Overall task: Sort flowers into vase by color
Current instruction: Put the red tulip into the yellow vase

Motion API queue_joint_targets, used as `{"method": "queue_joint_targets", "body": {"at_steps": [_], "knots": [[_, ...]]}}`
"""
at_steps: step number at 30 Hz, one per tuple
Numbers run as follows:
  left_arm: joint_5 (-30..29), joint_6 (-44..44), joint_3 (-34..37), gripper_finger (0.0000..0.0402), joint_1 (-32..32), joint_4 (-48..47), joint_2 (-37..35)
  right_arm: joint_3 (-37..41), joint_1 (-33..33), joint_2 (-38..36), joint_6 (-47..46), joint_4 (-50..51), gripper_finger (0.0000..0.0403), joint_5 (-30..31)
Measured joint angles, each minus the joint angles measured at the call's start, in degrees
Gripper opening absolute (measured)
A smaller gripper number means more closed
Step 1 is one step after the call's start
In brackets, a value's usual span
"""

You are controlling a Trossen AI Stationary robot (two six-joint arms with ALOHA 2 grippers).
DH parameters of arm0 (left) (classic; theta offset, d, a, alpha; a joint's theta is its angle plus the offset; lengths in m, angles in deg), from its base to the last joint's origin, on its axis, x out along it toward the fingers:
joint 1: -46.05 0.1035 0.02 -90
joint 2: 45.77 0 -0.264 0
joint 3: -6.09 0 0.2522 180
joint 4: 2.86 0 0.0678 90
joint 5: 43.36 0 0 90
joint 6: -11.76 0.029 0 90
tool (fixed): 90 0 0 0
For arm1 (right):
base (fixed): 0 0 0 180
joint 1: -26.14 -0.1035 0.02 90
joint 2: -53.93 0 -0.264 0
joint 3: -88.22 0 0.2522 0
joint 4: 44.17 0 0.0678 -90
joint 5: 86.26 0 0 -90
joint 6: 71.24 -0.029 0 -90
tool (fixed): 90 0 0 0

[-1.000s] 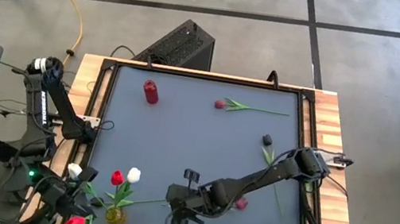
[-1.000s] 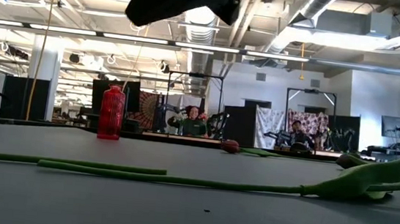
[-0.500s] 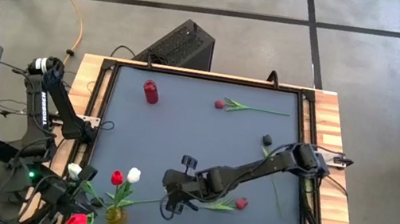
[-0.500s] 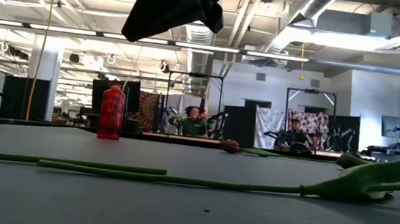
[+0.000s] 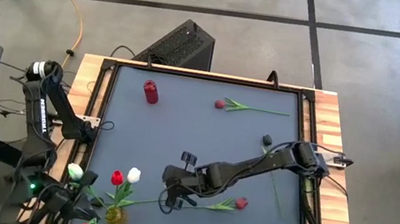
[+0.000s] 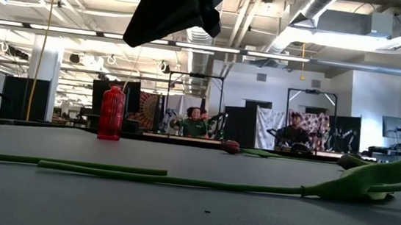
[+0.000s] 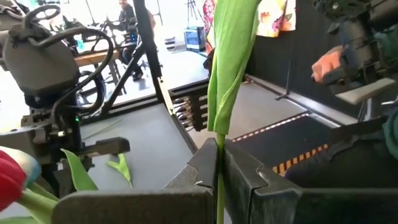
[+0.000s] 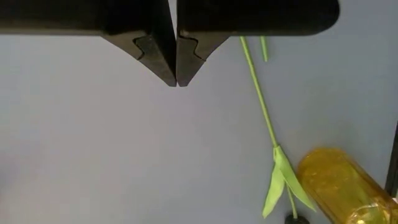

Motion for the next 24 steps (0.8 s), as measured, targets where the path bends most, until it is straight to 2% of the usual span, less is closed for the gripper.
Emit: {"method": "queue_joint_targets", "body": {"at_steps": [7, 15, 17, 21, 24], "knots": [[-1.6, -0.8, 0.4, 0.0, 0.0, 0.1, 2.3, 0.0, 0.0, 0.0, 0.0, 0.2, 0.0028, 0.0], [-5.9, -8.3, 6.5, 0.0, -1.2, 4.8, 2.4, 0.0, -0.1, 0.0, 0.0, 0.5, 0.0028, -1.0], [-6.1, -9.1, 7.6, 0.0, -1.4, 6.8, 2.4, 0.0, -0.1, -0.1, 0.2, 0.9, 0.0028, -4.7], [-5.9, -10.5, 8.8, 0.0, -1.4, 7.6, 2.4, 0.1, -1.0, -1.8, 2.6, 0.4, 0.0026, -21.0], [-5.3, -11.4, 9.5, 0.0, -1.4, 7.3, 2.4, 0.1, -2.6, -2.9, 2.9, 0.9, 0.0024, -30.3]]}}
